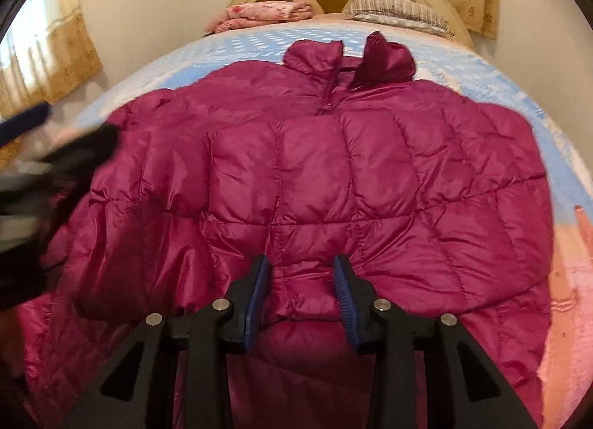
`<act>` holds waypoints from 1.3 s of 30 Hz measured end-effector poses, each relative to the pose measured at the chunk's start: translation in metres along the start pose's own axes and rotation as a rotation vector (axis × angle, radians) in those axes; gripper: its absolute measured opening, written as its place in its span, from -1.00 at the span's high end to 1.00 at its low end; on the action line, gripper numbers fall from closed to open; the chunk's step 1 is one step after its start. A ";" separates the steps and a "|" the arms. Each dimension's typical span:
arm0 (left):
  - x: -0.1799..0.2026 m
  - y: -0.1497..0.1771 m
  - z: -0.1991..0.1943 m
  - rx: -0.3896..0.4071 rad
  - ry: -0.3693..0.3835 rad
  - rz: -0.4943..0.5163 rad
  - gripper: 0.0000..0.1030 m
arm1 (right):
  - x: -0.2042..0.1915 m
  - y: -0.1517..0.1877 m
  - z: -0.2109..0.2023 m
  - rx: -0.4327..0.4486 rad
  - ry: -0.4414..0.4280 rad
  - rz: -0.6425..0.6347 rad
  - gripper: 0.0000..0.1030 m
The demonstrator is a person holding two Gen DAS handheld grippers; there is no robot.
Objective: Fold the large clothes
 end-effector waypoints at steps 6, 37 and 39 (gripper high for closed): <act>0.017 0.020 0.037 -0.087 -0.088 0.121 -1.00 | 0.001 -0.001 -0.002 0.015 -0.059 0.022 0.26; 0.031 -0.004 0.033 -0.071 0.095 -0.087 -1.00 | 0.181 -0.054 0.037 0.105 0.122 0.373 0.31; 0.040 0.004 0.050 -0.104 0.073 -0.046 -1.00 | 0.182 -0.053 0.037 0.111 0.109 0.385 0.31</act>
Point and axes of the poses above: each gripper's, at about its wrist camera, not at the fingertips, and z roughly the way its jaws point, x to its right, y to its underside, the point moved 7 cm from there along z, roughly the way its jaws point, and after that the axes turned 4 degrees about x, right-handed, at the moved point
